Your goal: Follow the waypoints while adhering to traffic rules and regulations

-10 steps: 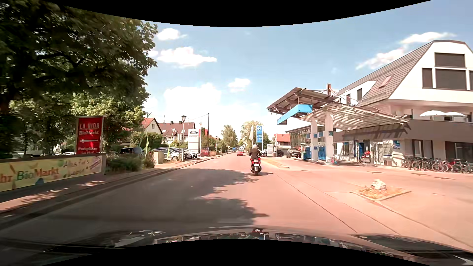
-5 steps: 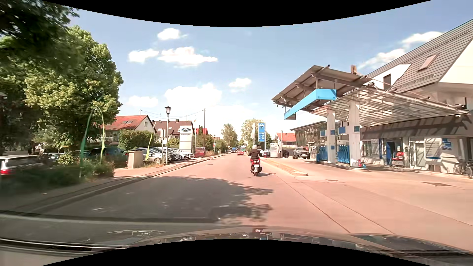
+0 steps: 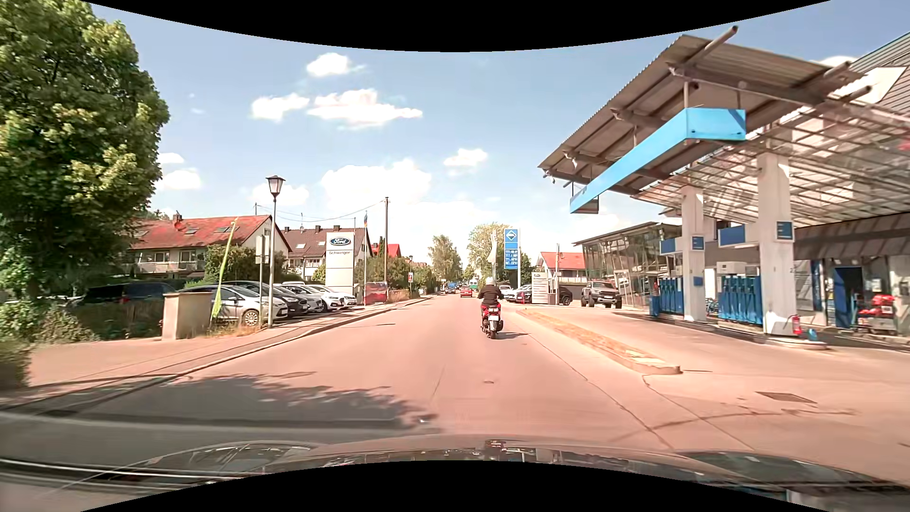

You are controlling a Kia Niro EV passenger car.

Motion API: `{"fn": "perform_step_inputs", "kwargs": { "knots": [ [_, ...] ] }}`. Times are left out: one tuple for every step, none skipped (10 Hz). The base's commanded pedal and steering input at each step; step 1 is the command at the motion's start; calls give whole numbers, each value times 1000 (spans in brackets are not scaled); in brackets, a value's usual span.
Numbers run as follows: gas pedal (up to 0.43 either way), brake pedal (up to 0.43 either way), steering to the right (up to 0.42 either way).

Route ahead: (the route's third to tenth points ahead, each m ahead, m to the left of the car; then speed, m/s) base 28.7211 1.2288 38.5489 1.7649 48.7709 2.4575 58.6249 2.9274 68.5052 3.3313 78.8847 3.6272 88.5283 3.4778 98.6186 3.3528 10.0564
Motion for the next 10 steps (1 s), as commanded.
{"fn": "perform_step_inputs", "kwargs": {
  "knots": [
    [110,12,-11],
    [110,12,-11],
    [110,12,-11],
    [110,12,-11],
    [110,12,-10],
    [118,12,-8],
    [118,12,-5],
    [118,12,-5],
    [118,12,-5],
    [130,12,-4]
  ]
}}
